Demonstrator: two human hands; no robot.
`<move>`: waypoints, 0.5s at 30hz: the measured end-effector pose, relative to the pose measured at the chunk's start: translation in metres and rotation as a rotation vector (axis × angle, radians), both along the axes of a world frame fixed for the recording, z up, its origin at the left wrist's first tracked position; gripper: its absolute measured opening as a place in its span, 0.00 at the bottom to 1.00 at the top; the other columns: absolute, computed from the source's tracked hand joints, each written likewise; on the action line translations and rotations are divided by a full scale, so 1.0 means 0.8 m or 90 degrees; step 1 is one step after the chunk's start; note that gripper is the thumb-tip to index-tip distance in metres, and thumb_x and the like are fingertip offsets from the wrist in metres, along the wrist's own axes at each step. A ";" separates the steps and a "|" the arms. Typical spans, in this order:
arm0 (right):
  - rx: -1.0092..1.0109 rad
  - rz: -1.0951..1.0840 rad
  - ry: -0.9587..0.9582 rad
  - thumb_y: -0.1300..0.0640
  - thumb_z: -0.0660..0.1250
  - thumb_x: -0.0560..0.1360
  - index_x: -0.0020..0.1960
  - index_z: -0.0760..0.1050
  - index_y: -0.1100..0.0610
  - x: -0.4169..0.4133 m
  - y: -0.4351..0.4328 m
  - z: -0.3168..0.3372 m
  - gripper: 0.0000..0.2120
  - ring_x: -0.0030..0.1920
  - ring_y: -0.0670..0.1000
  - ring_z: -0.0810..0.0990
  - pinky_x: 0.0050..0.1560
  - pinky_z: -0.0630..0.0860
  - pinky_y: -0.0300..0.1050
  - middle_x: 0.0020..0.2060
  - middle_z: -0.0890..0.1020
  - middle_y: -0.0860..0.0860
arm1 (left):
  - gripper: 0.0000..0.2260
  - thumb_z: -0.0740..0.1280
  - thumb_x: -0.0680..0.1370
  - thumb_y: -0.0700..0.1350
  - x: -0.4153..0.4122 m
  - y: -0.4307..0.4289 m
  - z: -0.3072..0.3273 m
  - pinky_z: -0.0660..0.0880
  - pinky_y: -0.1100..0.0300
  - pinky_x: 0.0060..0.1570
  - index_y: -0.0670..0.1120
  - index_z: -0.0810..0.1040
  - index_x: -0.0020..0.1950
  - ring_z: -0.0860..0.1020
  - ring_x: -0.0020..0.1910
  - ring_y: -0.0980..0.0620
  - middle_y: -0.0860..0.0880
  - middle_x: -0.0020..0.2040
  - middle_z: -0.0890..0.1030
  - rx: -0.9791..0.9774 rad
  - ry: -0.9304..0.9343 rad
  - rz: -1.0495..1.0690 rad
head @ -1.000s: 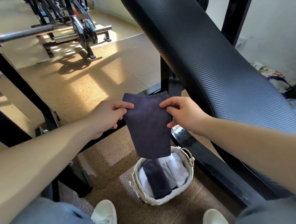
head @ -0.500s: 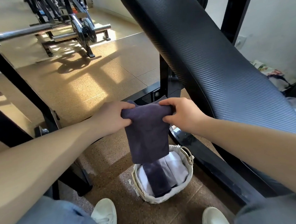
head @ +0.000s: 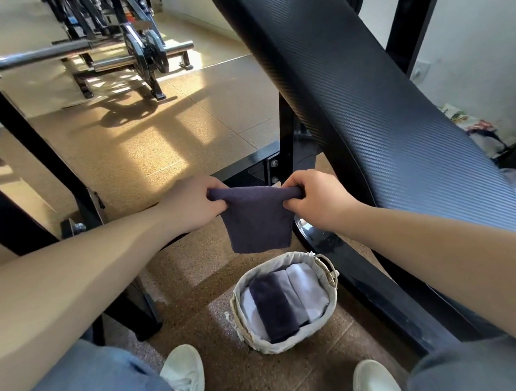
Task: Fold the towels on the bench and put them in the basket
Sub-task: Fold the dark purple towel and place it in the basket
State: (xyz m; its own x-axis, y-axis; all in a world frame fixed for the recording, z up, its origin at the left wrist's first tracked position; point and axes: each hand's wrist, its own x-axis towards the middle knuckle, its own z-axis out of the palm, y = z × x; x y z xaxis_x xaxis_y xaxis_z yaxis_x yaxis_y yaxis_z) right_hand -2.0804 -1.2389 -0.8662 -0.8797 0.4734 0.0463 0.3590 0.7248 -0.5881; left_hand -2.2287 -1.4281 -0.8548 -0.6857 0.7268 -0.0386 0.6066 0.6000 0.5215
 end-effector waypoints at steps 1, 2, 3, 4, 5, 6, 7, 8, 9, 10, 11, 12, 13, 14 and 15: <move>-0.009 -0.003 0.002 0.55 0.72 0.74 0.47 0.77 0.44 0.001 0.000 -0.001 0.07 0.49 0.46 0.77 0.42 0.68 0.34 0.49 0.78 0.46 | 0.08 0.68 0.78 0.42 -0.001 -0.001 -0.002 0.75 0.55 0.53 0.53 0.82 0.53 0.79 0.49 0.51 0.52 0.48 0.83 0.011 -0.025 0.014; -0.021 -0.006 0.003 0.54 0.73 0.73 0.45 0.76 0.44 0.002 0.001 -0.001 0.07 0.49 0.46 0.76 0.42 0.68 0.34 0.50 0.76 0.46 | 0.07 0.68 0.79 0.42 -0.002 -0.002 -0.004 0.76 0.54 0.53 0.53 0.82 0.53 0.79 0.48 0.51 0.52 0.47 0.82 0.027 -0.052 0.028; -0.039 -0.009 0.005 0.52 0.74 0.73 0.44 0.75 0.44 0.002 0.002 -0.002 0.08 0.48 0.45 0.76 0.42 0.68 0.34 0.49 0.75 0.46 | 0.07 0.67 0.79 0.43 -0.003 -0.004 -0.006 0.77 0.53 0.53 0.52 0.82 0.54 0.79 0.47 0.51 0.52 0.47 0.82 0.045 -0.082 0.044; -0.064 -0.014 0.008 0.52 0.74 0.73 0.43 0.74 0.45 0.003 0.003 -0.004 0.08 0.47 0.45 0.76 0.42 0.69 0.35 0.48 0.76 0.46 | 0.07 0.67 0.79 0.43 -0.005 -0.005 -0.007 0.78 0.51 0.55 0.52 0.81 0.55 0.79 0.47 0.51 0.51 0.47 0.82 0.062 -0.114 0.058; -0.097 -0.021 0.016 0.52 0.74 0.74 0.44 0.74 0.46 0.003 0.003 -0.004 0.08 0.46 0.46 0.77 0.41 0.70 0.37 0.46 0.77 0.46 | 0.06 0.67 0.80 0.44 -0.007 -0.006 -0.009 0.79 0.47 0.57 0.51 0.81 0.55 0.79 0.49 0.49 0.50 0.49 0.82 0.081 -0.150 0.073; -0.136 -0.029 0.026 0.53 0.73 0.75 0.45 0.74 0.48 0.003 0.003 -0.005 0.07 0.44 0.45 0.77 0.42 0.72 0.39 0.44 0.79 0.47 | 0.06 0.67 0.80 0.44 -0.009 -0.006 -0.010 0.79 0.45 0.58 0.50 0.81 0.55 0.80 0.52 0.48 0.48 0.51 0.82 0.099 -0.191 0.085; -0.175 -0.037 0.038 0.54 0.72 0.75 0.46 0.74 0.50 0.003 0.002 -0.004 0.06 0.43 0.46 0.78 0.43 0.74 0.41 0.42 0.80 0.47 | 0.06 0.66 0.81 0.43 -0.010 -0.005 -0.011 0.79 0.46 0.59 0.50 0.80 0.55 0.79 0.55 0.48 0.47 0.52 0.81 0.117 -0.234 0.093; -0.210 -0.045 0.050 0.55 0.71 0.76 0.48 0.75 0.51 0.003 0.003 -0.004 0.06 0.43 0.46 0.78 0.45 0.77 0.43 0.41 0.80 0.48 | 0.06 0.66 0.81 0.43 -0.011 -0.004 -0.011 0.79 0.47 0.60 0.49 0.80 0.55 0.79 0.56 0.49 0.47 0.54 0.82 0.134 -0.269 0.098; -0.247 -0.051 0.062 0.55 0.71 0.77 0.49 0.75 0.53 0.003 0.002 -0.003 0.05 0.44 0.48 0.80 0.47 0.79 0.47 0.42 0.81 0.49 | 0.06 0.65 0.81 0.43 -0.012 -0.002 -0.011 0.78 0.47 0.61 0.49 0.80 0.56 0.79 0.57 0.49 0.47 0.54 0.82 0.149 -0.293 0.104; -0.290 -0.054 0.072 0.56 0.70 0.78 0.51 0.75 0.54 0.003 0.002 -0.001 0.05 0.44 0.49 0.81 0.47 0.81 0.48 0.42 0.81 0.50 | 0.07 0.65 0.81 0.43 -0.013 -0.001 -0.011 0.78 0.46 0.61 0.48 0.81 0.56 0.80 0.57 0.49 0.47 0.55 0.83 0.164 -0.309 0.111; -0.339 -0.054 0.081 0.58 0.69 0.79 0.52 0.74 0.55 0.003 0.000 0.001 0.04 0.44 0.49 0.82 0.46 0.82 0.47 0.43 0.82 0.51 | 0.07 0.65 0.81 0.43 -0.014 0.000 -0.012 0.79 0.45 0.61 0.47 0.81 0.56 0.80 0.57 0.48 0.46 0.55 0.83 0.179 -0.324 0.118; -0.382 -0.055 0.090 0.59 0.68 0.80 0.53 0.74 0.55 0.002 -0.001 0.003 0.04 0.44 0.50 0.82 0.46 0.84 0.47 0.43 0.82 0.52 | 0.07 0.65 0.81 0.43 -0.014 0.000 -0.012 0.79 0.44 0.61 0.47 0.81 0.56 0.81 0.57 0.47 0.45 0.54 0.83 0.190 -0.337 0.123; -0.413 -0.059 0.100 0.59 0.68 0.80 0.54 0.74 0.56 0.002 -0.002 0.005 0.04 0.44 0.50 0.83 0.46 0.84 0.48 0.43 0.83 0.53 | 0.06 0.65 0.81 0.43 -0.014 0.000 -0.011 0.79 0.44 0.61 0.47 0.81 0.55 0.81 0.57 0.47 0.45 0.54 0.84 0.197 -0.347 0.123; -0.433 -0.065 0.108 0.60 0.68 0.80 0.55 0.75 0.56 0.001 -0.003 0.006 0.04 0.44 0.50 0.84 0.46 0.85 0.49 0.44 0.83 0.53 | 0.06 0.64 0.81 0.42 -0.013 0.000 -0.011 0.79 0.44 0.61 0.47 0.81 0.55 0.81 0.57 0.47 0.45 0.54 0.84 0.201 -0.354 0.121; -0.451 -0.072 0.113 0.60 0.67 0.81 0.56 0.75 0.56 0.001 -0.004 0.007 0.05 0.44 0.50 0.85 0.44 0.85 0.48 0.44 0.84 0.53 | 0.06 0.64 0.82 0.42 -0.011 0.000 -0.010 0.79 0.45 0.61 0.48 0.80 0.55 0.82 0.55 0.47 0.45 0.53 0.84 0.211 -0.364 0.119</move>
State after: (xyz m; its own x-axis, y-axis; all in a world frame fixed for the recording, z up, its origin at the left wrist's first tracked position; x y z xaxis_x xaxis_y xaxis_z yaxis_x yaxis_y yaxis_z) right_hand -2.0797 -1.2417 -0.8609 -0.8314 0.5301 -0.1667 0.2643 0.1133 -0.9578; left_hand -2.2378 -1.4279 -0.8631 -0.7390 0.6338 -0.2284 0.0830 0.4221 0.9027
